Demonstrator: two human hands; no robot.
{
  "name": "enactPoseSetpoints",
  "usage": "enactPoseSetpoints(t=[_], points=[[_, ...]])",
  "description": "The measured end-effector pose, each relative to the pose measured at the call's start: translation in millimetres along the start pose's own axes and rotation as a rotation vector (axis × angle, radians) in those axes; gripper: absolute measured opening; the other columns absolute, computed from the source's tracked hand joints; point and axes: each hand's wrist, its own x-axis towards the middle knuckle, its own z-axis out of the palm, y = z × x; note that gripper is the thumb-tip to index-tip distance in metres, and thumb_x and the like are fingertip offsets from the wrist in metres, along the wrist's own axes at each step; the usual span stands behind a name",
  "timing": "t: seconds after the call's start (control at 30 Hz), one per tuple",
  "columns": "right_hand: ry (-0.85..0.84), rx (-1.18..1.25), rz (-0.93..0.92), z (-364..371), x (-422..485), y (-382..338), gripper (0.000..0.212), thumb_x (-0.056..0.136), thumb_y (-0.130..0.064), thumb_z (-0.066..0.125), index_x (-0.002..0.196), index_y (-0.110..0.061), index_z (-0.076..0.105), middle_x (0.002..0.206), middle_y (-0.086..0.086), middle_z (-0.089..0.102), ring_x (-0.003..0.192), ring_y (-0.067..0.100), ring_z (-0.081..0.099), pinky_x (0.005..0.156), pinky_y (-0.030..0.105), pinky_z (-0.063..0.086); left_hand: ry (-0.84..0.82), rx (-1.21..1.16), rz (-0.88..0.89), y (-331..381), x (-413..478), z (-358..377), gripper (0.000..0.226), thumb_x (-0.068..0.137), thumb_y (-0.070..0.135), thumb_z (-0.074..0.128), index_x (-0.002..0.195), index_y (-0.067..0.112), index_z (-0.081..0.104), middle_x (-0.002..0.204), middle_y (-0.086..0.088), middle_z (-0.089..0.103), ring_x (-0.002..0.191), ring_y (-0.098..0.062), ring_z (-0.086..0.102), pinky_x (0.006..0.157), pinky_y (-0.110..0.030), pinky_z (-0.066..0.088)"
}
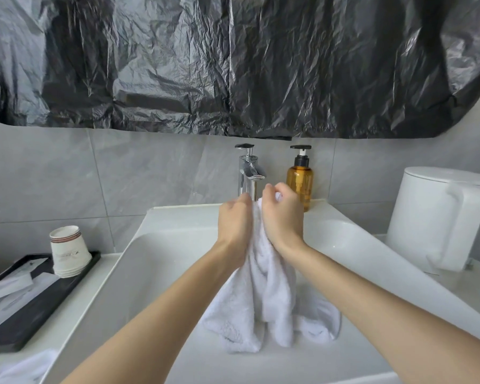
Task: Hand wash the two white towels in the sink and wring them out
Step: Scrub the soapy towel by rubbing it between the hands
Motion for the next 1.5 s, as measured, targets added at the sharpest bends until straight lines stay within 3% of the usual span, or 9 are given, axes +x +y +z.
enactPoseSetpoints(t=[0.1,0.23,0.5,0.9,1.03,1.17,1.27,1.43,1.5], points=[[-0.085,0.014,-0.181,-1,-21,0,0.041,0.094,-0.021,0.049,0.059,-0.024,0.030,0.045,-0.009,0.038,0.048,0.011,0.030,0.053,0.036,0.025,0.033,0.000,-0.004,-1,5,-2,0.025,0.090,0.008,0.042,0.067,0.014,0.036,0.059,-0.002,0.029,0.056,-0.017,0.027,0.048,-0.025,0.023],[0.007,-0.007,-0.007,1,1,-1,0.041,0.096,-0.019,0.048,0.059,-0.020,0.031,0.043,-0.006,0.036,0.047,0.012,0.032,0.055,0.032,0.026,0.026,0.001,-0.009,1,0,1,0.029,0.090,0.011,0.042,0.064,0.020,0.032,0.059,0.002,0.028,0.056,-0.016,0.027,0.050,-0.028,0.022],[0.034,0.009,-0.035,-1,1,4,0.040,0.096,-0.017,0.049,0.059,-0.020,0.033,0.046,-0.005,0.039,0.049,0.012,0.033,0.056,0.034,0.029,-0.023,0.046,0.113,-2,-2,2,0.027,0.093,0.021,0.047,0.067,0.017,0.041,0.062,-0.002,0.037,0.063,-0.017,0.035,0.058,-0.029,0.030],[-0.036,0.019,-0.332,-6,-17,0,0.039,0.095,-0.021,0.049,0.061,-0.026,0.030,0.048,-0.007,0.037,0.048,0.009,0.031,0.051,0.035,0.027,-0.041,-0.024,0.098,0,0,-3,0.026,0.098,0.026,0.050,0.075,0.013,0.051,0.072,-0.008,0.043,0.070,-0.020,0.041,0.064,-0.032,0.035],[0.040,-0.017,-0.115,-2,5,0,0.040,0.096,-0.019,0.050,0.059,-0.021,0.034,0.045,-0.005,0.039,0.046,0.009,0.036,0.053,0.033,0.026,-0.034,-0.026,0.099,2,-4,4,0.032,0.099,0.025,0.048,0.068,0.017,0.046,0.060,-0.001,0.044,0.060,-0.017,0.041,0.056,-0.028,0.036],[-0.065,0.051,-0.296,-3,-19,1,0.038,0.094,-0.020,0.049,0.061,-0.024,0.031,0.048,-0.008,0.037,0.048,0.008,0.030,0.051,0.034,0.026,-0.003,-0.023,0.063,0,2,-4,0.028,0.099,0.029,0.048,0.075,0.013,0.048,0.071,-0.007,0.040,0.068,-0.019,0.039,0.062,-0.030,0.033],[-0.007,0.035,-0.087,0,2,0,0.041,0.096,-0.018,0.049,0.058,-0.021,0.032,0.045,-0.015,0.045,0.047,0.008,0.036,0.055,0.033,0.026,-0.019,-0.035,0.044,0,-1,0,0.022,0.098,0.028,0.048,0.082,0.014,0.049,0.077,-0.007,0.044,0.071,-0.020,0.041,0.062,-0.030,0.035],[-0.056,0.073,-0.246,-1,-19,1,0.040,0.095,-0.020,0.050,0.060,-0.024,0.031,0.047,-0.010,0.039,0.048,0.008,0.031,0.052,0.035,0.026,-0.024,-0.046,0.045,-1,5,-3,0.031,0.099,0.026,0.050,0.070,0.014,0.048,0.064,-0.005,0.046,0.063,-0.019,0.044,0.058,-0.028,0.036],[-0.016,0.066,-0.128,2,-6,1,0.043,0.096,-0.018,0.050,0.058,-0.023,0.030,0.045,-0.013,0.043,0.046,0.008,0.034,0.055,0.033,0.025,0.005,-0.041,0.026,-1,3,-3,0.032,0.098,0.026,0.049,0.069,0.015,0.044,0.065,-0.005,0.043,0.065,-0.019,0.043,0.059,-0.029,0.036]])
